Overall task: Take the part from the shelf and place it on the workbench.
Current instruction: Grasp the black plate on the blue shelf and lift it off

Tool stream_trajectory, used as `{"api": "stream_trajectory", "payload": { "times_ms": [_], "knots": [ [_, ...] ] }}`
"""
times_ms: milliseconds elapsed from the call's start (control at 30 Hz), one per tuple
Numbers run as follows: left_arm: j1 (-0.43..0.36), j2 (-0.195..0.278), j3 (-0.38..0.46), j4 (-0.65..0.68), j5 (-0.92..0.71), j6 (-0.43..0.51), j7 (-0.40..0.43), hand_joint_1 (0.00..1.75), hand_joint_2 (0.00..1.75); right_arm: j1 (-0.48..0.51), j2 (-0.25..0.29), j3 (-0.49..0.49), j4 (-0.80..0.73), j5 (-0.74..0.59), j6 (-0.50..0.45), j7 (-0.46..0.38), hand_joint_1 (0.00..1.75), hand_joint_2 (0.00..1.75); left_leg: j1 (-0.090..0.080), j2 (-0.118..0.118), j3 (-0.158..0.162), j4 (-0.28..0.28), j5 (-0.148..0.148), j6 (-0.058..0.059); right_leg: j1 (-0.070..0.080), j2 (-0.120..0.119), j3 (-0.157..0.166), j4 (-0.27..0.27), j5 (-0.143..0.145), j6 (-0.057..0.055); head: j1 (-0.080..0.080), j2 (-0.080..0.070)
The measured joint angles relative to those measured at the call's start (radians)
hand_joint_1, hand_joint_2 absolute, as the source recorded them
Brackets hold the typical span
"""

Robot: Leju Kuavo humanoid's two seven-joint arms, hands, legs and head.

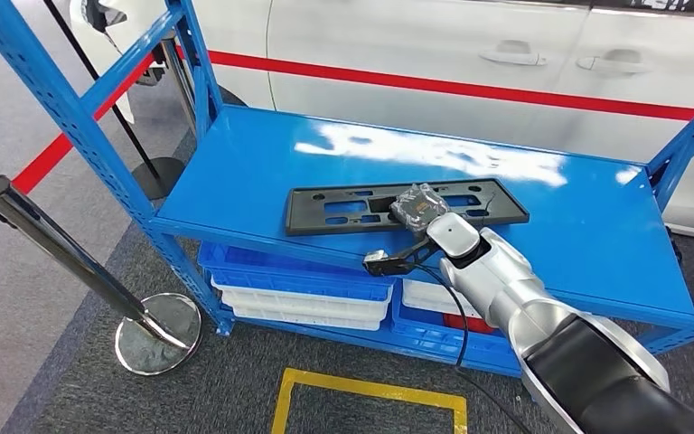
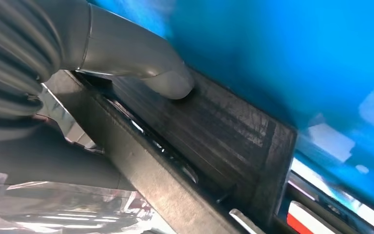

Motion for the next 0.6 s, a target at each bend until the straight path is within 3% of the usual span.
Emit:
{"api": "stream_trajectory", "payload": {
  "times_ms": [100, 167, 233, 267, 300, 367, 433, 467, 600],
  "knots": [
    [0.000, 0.000, 0.003, 0.000, -0.003, 0.000, 0.000, 0.00, 0.00, 0.000, 0.001, -0.007, -0.001, -0.019, -0.019, -0.027, 1.75, 1.75, -0.001, 0.003, -0.005, 0.018, -0.015, -0.015, -0.008, 0.001, 0.003, -0.009, 0.004, -0.011, 0.000, 0.000],
    [-0.001, 0.000, 0.005, 0.000, -0.003, 0.001, -0.002, 0.00, 0.00, 0.002, -0.001, -0.019, -0.005, -0.043, -0.037, -0.055, 1.75, 1.75, 0.002, 0.004, -0.047, 0.108, -0.070, -0.027, -0.013, -0.004, 0.007, -0.013, 0.005, -0.019, 0.000, 0.000],
    [0.002, 0.000, 0.007, 0.000, -0.004, 0.001, -0.004, 0.00, 0.00, 0.008, -0.013, -0.032, -0.020, -0.074, -0.064, -0.094, 1.75, 1.75, 0.006, 0.006, -0.112, 0.243, -0.131, -0.037, -0.012, -0.006, 0.006, -0.012, 0.004, -0.022, -0.001, 0.000],
    [0.004, 0.000, 0.010, 0.000, -0.005, 0.002, -0.005, 0.00, 0.00, 0.015, -0.025, -0.041, -0.042, -0.098, -0.079, -0.120, 1.75, 1.75, 0.008, 0.006, -0.132, 0.282, -0.140, -0.040, -0.012, -0.006, 0.005, -0.012, 0.003, -0.022, -0.001, 0.000],
    [0.005, 0.000, 0.013, 0.000, -0.006, 0.005, -0.007, 0.00, 0.00, 0.022, -0.040, -0.050, -0.075, -0.128, -0.091, -0.150, 1.75, 1.75, 0.009, 0.007, -0.134, 0.283, -0.129, -0.042, -0.012, -0.007, 0.006, -0.011, 0.003, -0.022, -0.001, 0.000],
    [0.007, 0.000, 0.020, 0.000, -0.012, 0.022, -0.013, 0.00, 0.87, 0.042, -0.075, -0.073, -0.181, -0.213, -0.082, -0.207, 1.75, 1.75, 0.012, 0.006, -0.081, 0.171, -0.060, -0.043, -0.013, -0.007, 0.009, -0.008, -0.002, -0.016, -0.001, 0.000],
    [0.009, 0.000, 0.025, 0.000, -0.016, 0.047, -0.020, 0.00, 1.75, 0.061, -0.116, -0.098, -0.326, -0.325, -0.033, -0.256, 1.75, 1.75, 0.012, -0.001, -0.025, 0.046, -0.012, -0.034, -0.010, -0.006, 0.010, -0.002, -0.008, -0.007, -0.001, 0.000],
    [0.010, 0.000, 0.028, 0.000, -0.016, 0.059, -0.022, 0.00, 1.75, 0.069, -0.137, -0.109, -0.403, -0.388, 0.000, -0.278, 1.75, 1.75, 0.011, -0.005, -0.012, 0.016, -0.005, -0.028, -0.008, -0.006, 0.009, 0.000, -0.009, -0.002, -0.001, 0.000],
    [0.021, 0.001, 0.040, 0.000, -0.015, 0.083, -0.029, 0.00, 1.75, 0.109, -0.170, -0.151, -0.639, -0.613, 0.107, -0.327, 1.75, 1.75, 0.012, -0.006, -0.005, 0.002, -0.003, 0.000, -0.009, -0.002, 0.004, 0.009, -0.024, 0.017, -0.001, 0.000]
  ]
}}
